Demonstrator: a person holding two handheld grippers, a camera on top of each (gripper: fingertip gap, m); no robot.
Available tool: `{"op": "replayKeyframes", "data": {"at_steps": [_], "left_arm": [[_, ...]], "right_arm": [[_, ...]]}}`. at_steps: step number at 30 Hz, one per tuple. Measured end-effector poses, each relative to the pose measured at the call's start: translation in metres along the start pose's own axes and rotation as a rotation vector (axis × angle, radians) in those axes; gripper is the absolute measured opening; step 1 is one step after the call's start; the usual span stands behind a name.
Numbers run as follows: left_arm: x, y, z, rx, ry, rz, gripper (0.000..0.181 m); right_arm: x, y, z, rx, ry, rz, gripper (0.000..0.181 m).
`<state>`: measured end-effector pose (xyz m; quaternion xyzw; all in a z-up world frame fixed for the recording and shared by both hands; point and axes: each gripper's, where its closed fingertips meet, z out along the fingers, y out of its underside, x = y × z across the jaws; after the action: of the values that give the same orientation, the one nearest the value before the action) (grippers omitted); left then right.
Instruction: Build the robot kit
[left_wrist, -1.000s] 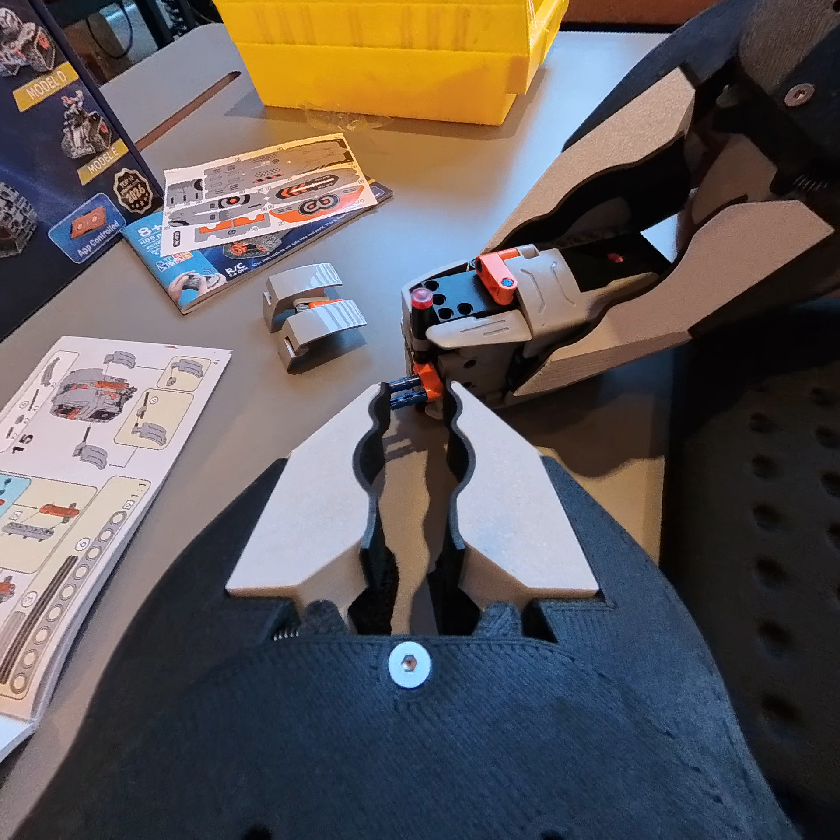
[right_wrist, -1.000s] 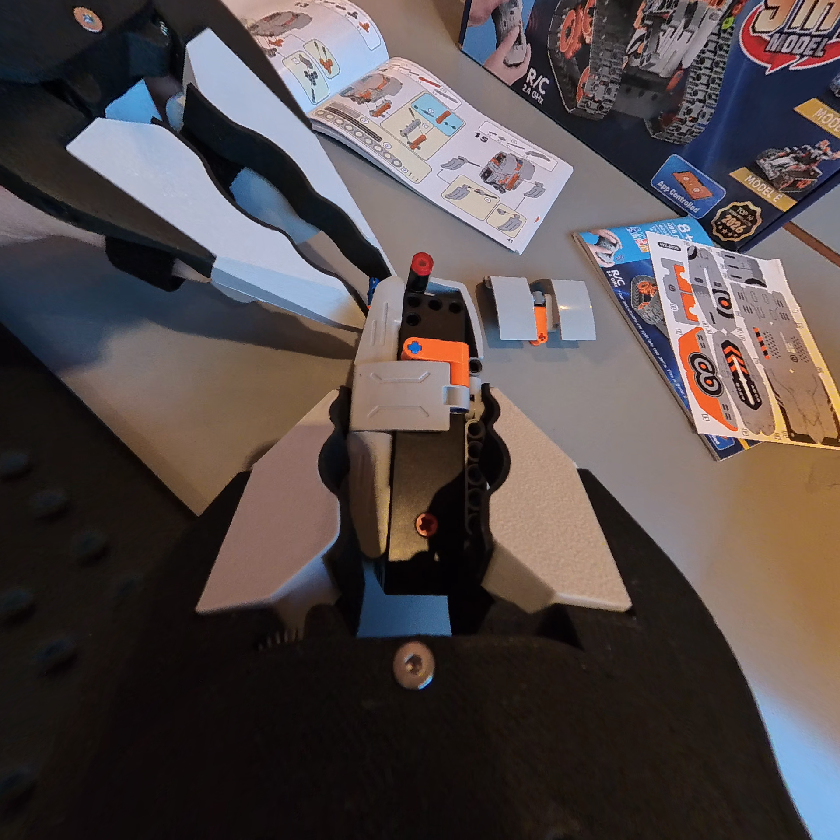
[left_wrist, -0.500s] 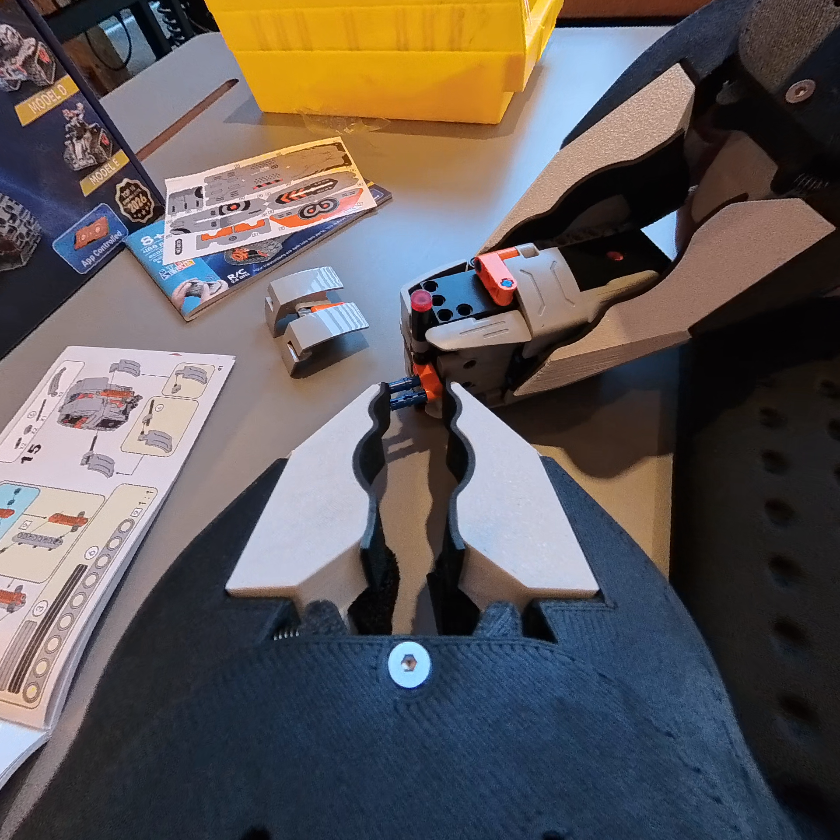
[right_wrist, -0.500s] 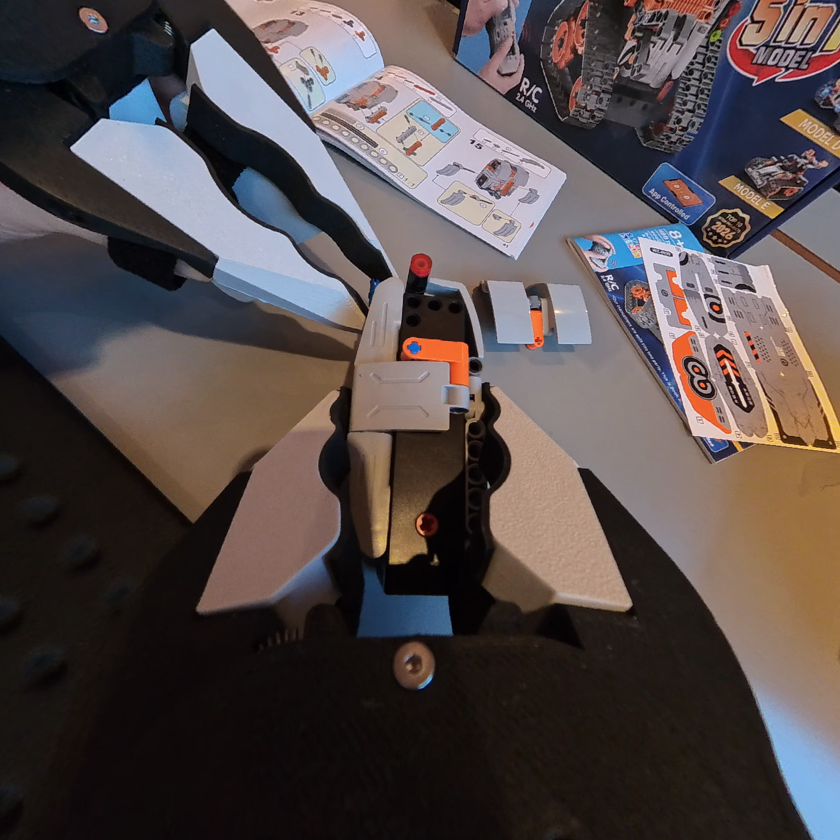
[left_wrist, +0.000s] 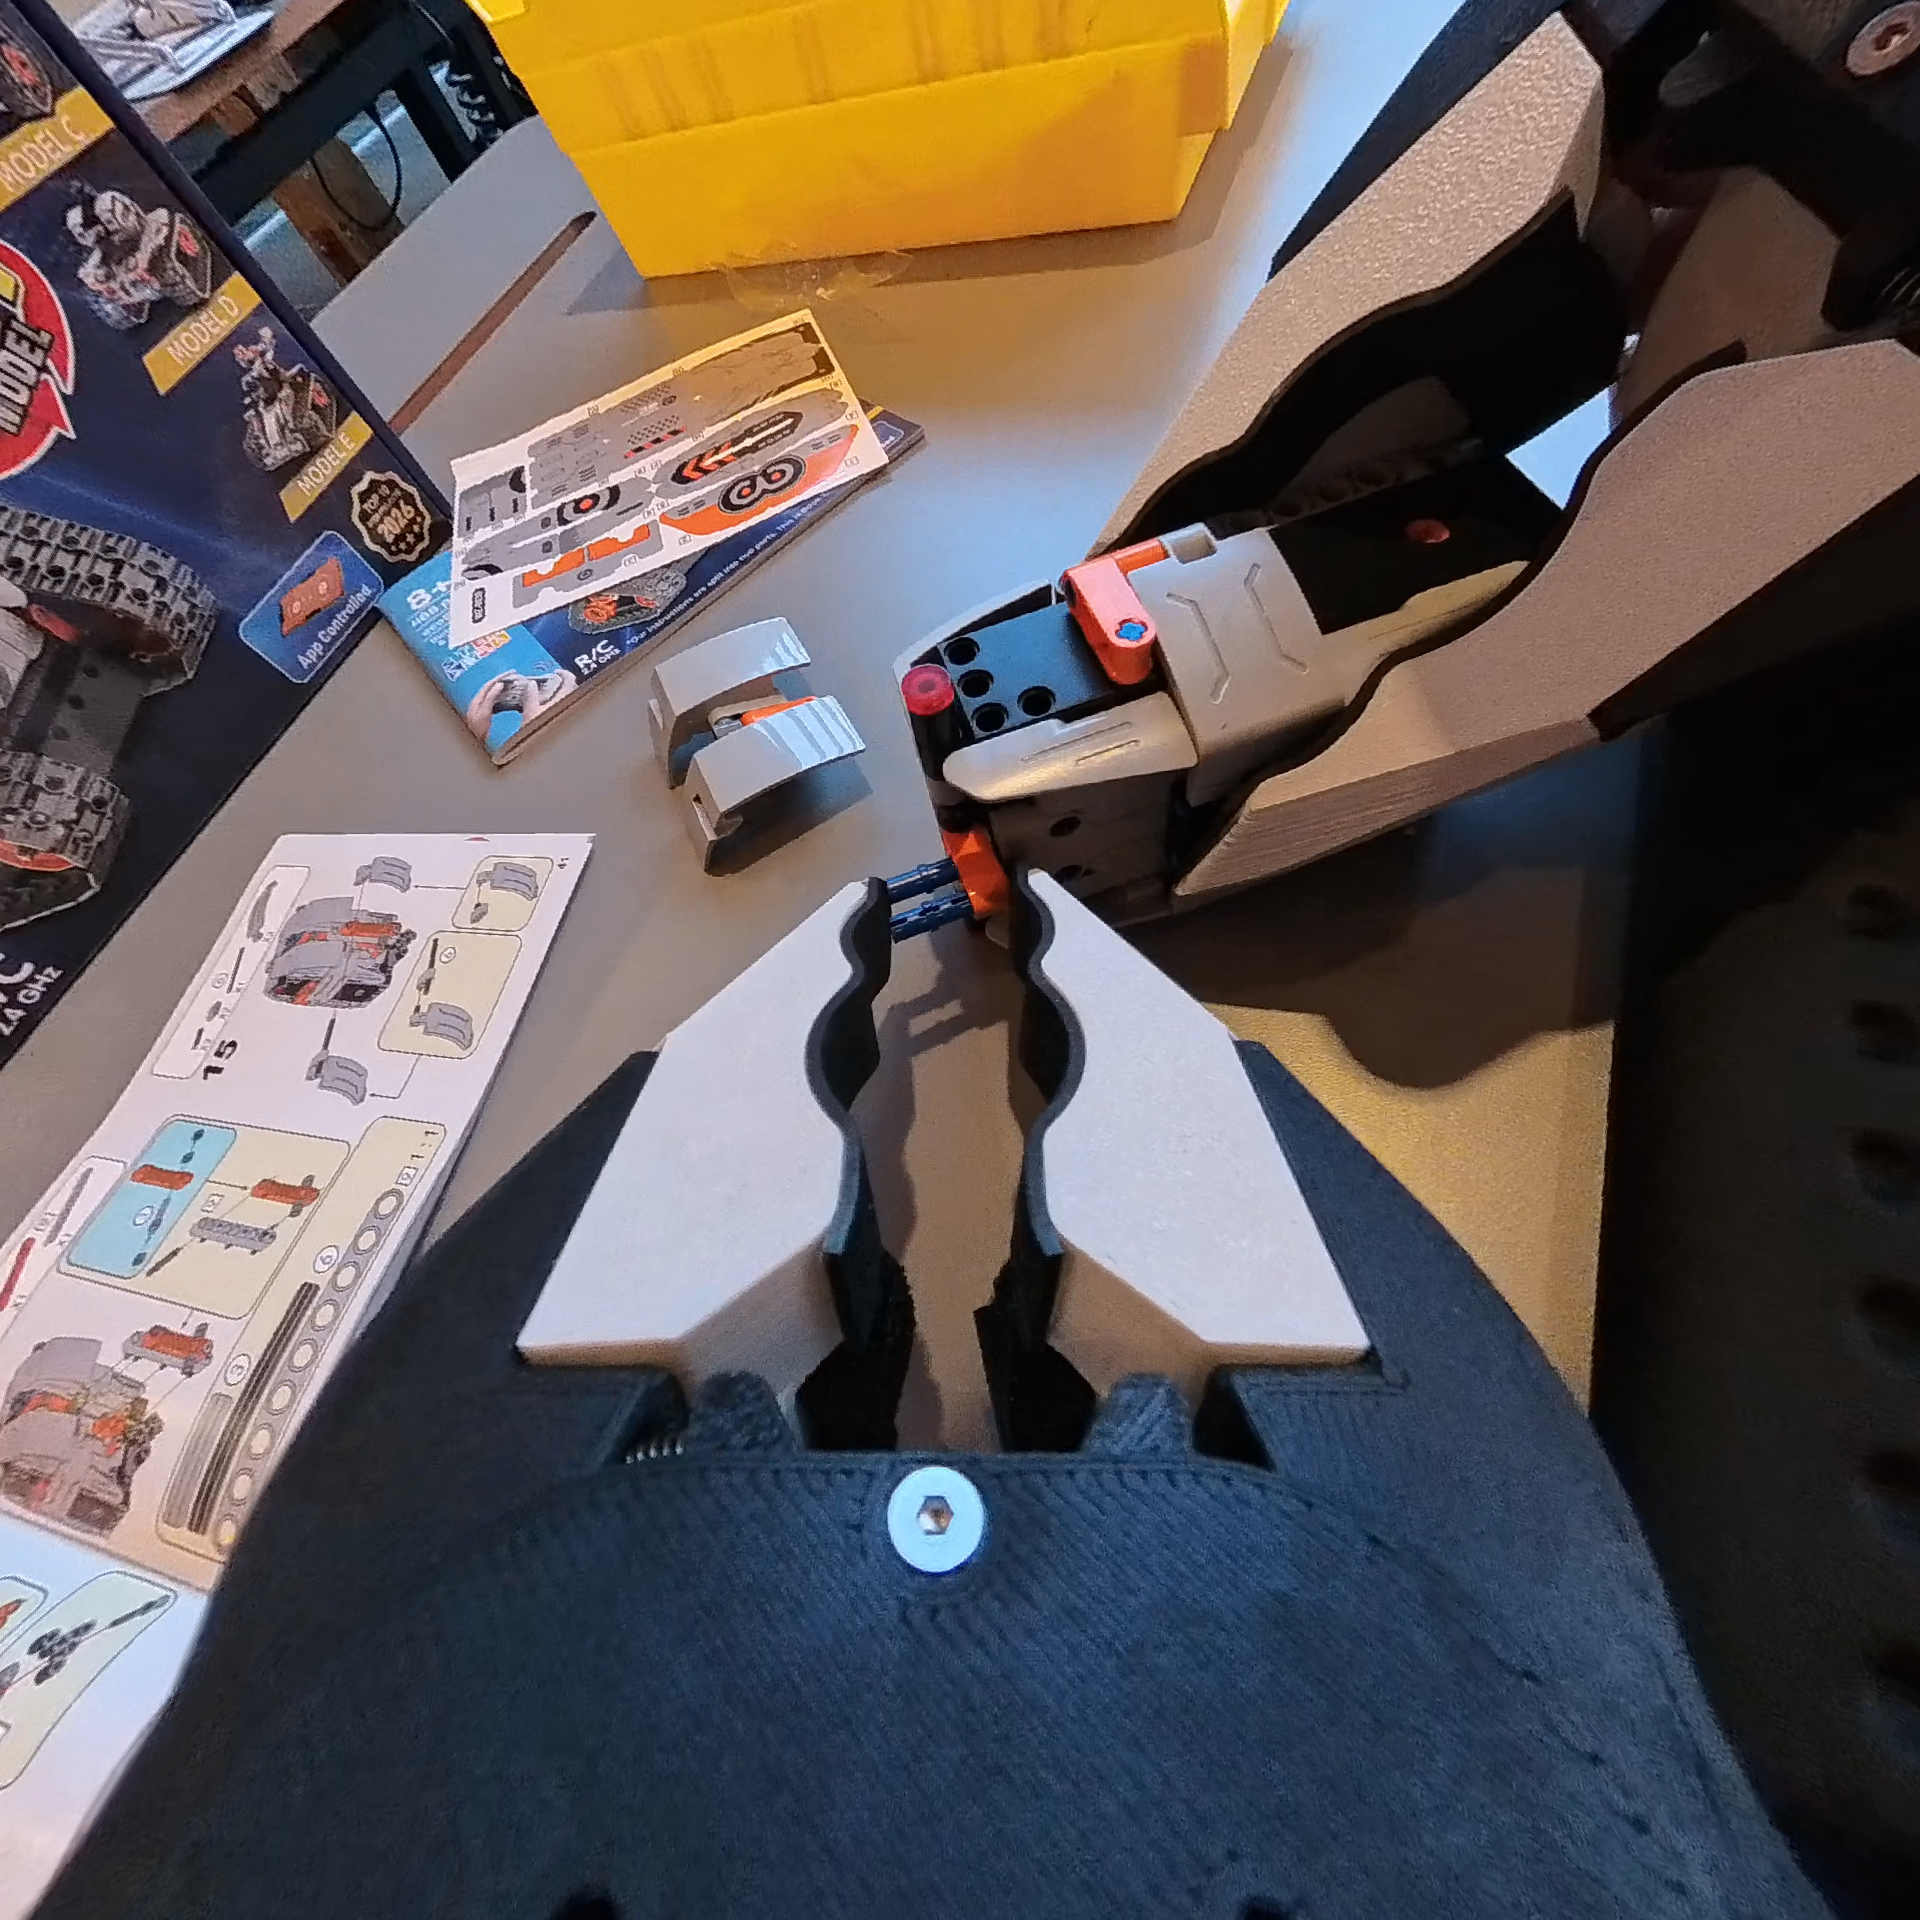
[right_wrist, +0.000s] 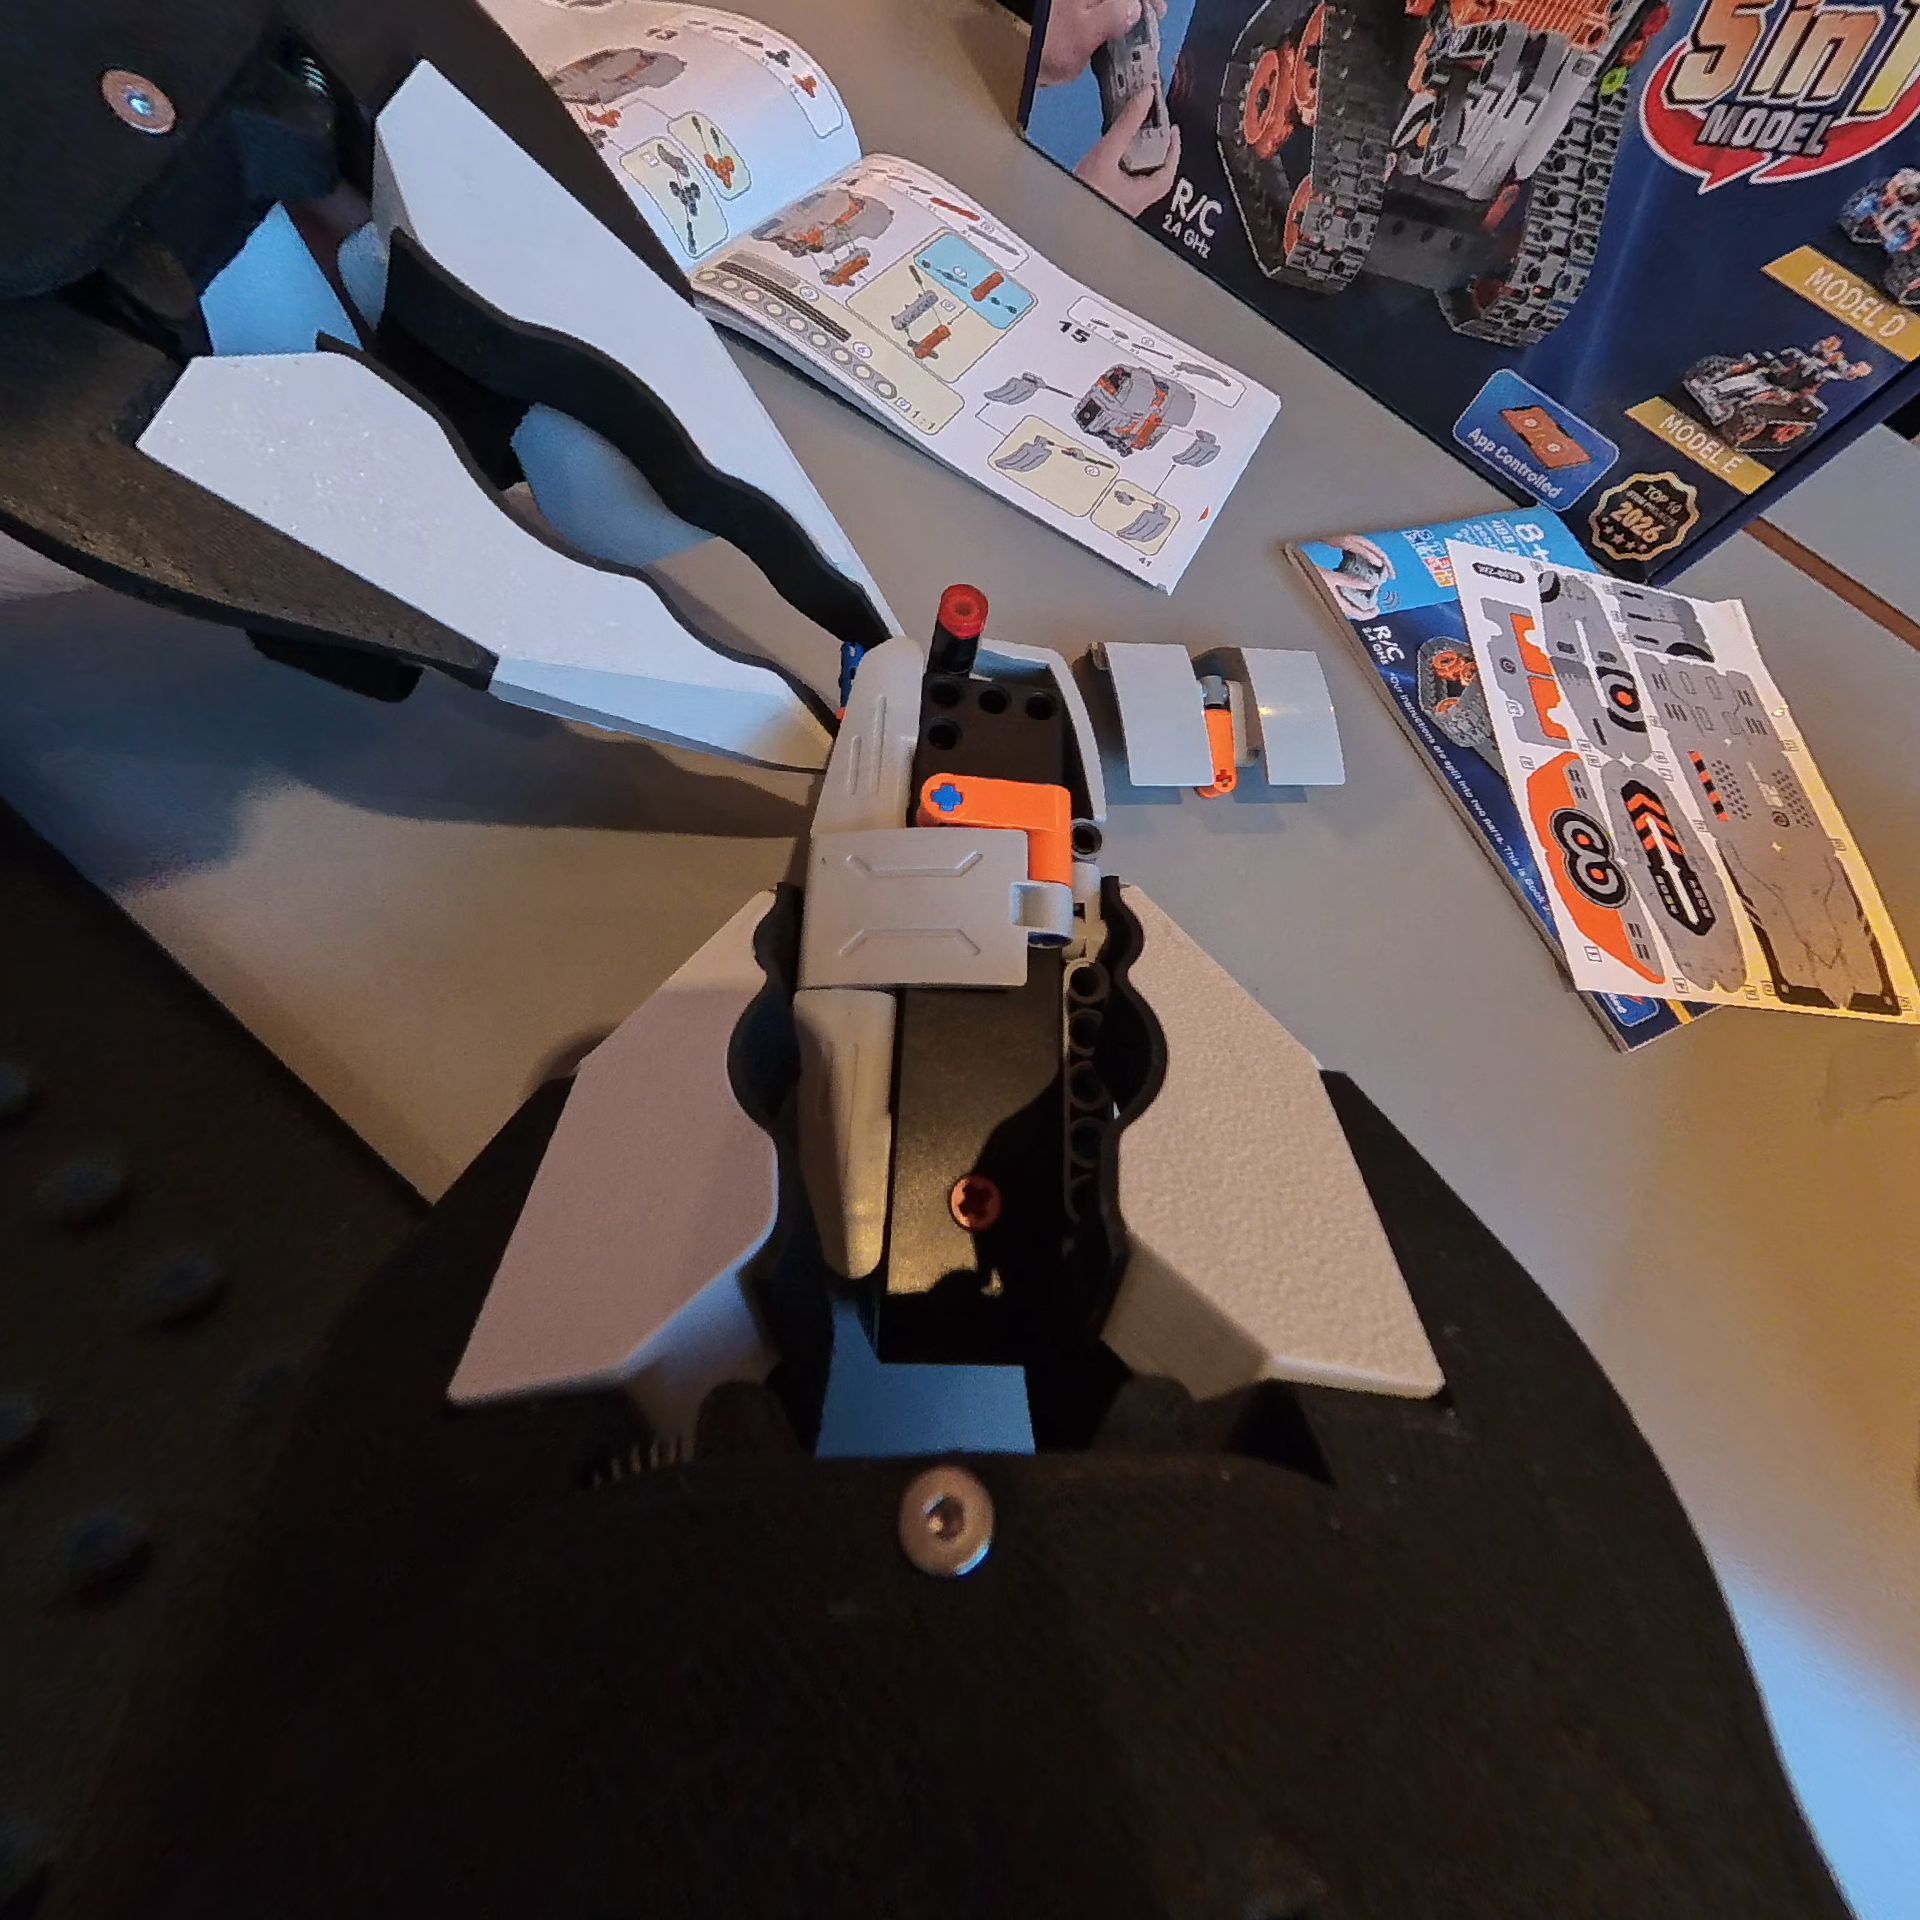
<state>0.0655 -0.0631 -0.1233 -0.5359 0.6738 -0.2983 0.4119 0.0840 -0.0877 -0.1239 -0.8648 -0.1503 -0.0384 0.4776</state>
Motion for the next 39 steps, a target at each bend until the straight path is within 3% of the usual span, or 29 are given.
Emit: {"op": "replayKeyframes", "data": {"at_steps": [11, 19, 23, 26, 29, 34, 36, 39], "left_arm": [[-0.002, 0.0, 0.002, -0.015, -0.054, -0.02, 0.021], [-0.004, 0.003, 0.006, -0.064, -0.149, 0.137, 0.024], [-0.004, -0.002, 0.001, 0.025, -0.023, -0.103, 0.024], [-0.008, -0.008, -0.006, 0.111, 0.084, -0.287, 0.05], [-0.008, -0.006, -0.015, 0.144, 0.21, -0.407, 0.057], [-0.003, -0.005, -0.031, 0.181, 0.396, -0.51, 0.053], [-0.003, -0.012, -0.036, 0.23, 0.462, -0.587, 0.066], [-0.005, -0.029, -0.046, 0.34, 0.556, -0.696, 0.07]], "right_arm": [[0.002, 0.0, 0.001, -0.003, 0.024, 0.022, 0.055], [0.003, 0.0, 0.002, 0.003, 0.032, 0.024, 0.055], [0.003, -0.001, 0.001, 0.007, 0.017, 0.034, 0.055], [0.001, -0.001, 0.0, 0.012, -0.011, 0.045, 0.055], [0.0, -0.005, -0.002, 0.043, -0.059, 0.089, 0.055], [0.002, -0.029, -0.017, 0.216, -0.167, 0.18, 0.056], [-0.003, -0.048, -0.025, 0.336, -0.254, 0.229, 0.056], [-0.013, -0.076, -0.031, 0.473, -0.415, 0.319, 0.056]]}}
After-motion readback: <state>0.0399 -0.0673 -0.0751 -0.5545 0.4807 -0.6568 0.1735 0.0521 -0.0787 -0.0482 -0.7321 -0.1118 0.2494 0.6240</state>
